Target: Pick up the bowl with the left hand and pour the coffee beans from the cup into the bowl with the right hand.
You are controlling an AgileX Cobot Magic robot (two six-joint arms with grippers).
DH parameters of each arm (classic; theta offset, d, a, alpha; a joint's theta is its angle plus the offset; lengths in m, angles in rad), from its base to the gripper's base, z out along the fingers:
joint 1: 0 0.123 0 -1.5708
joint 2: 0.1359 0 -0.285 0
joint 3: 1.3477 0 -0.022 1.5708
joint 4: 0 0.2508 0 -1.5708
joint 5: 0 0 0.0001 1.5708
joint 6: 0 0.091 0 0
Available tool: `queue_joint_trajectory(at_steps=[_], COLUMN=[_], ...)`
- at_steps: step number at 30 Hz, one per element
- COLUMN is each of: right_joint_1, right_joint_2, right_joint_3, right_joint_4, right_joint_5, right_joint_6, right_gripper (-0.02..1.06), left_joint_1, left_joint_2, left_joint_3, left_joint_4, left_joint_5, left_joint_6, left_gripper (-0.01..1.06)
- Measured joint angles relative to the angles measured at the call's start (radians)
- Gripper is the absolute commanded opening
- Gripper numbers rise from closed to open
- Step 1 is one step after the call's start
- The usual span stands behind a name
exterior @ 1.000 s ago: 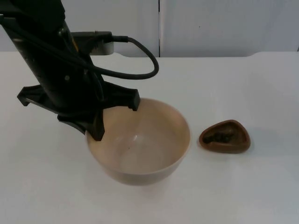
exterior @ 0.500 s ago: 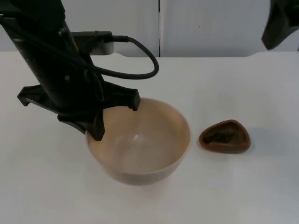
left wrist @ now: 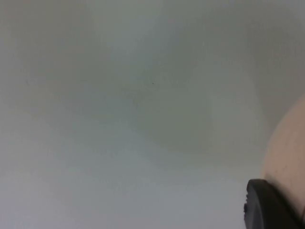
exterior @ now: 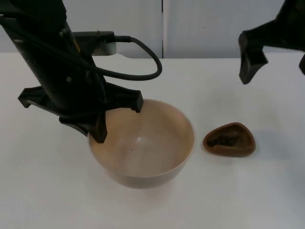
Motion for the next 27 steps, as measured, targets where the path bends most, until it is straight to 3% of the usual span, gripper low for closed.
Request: queue_joint_trajectory(at_steps=[27], right_joint_1=[0.000], right_joint_2=[0.283], right_joint_3=[-0.014], right_joint_4=[0.000], right_joint_5=[-0.145], right_joint_6=[0.008], right_gripper=[1.05], left_joint_1=[0.000], left_joint_2=[0.000], left_joint_3=[0.000], left_joint_4=[0.000], left_joint_5=[-0.004], left_joint_6=[0.000], left_gripper=[0.00])
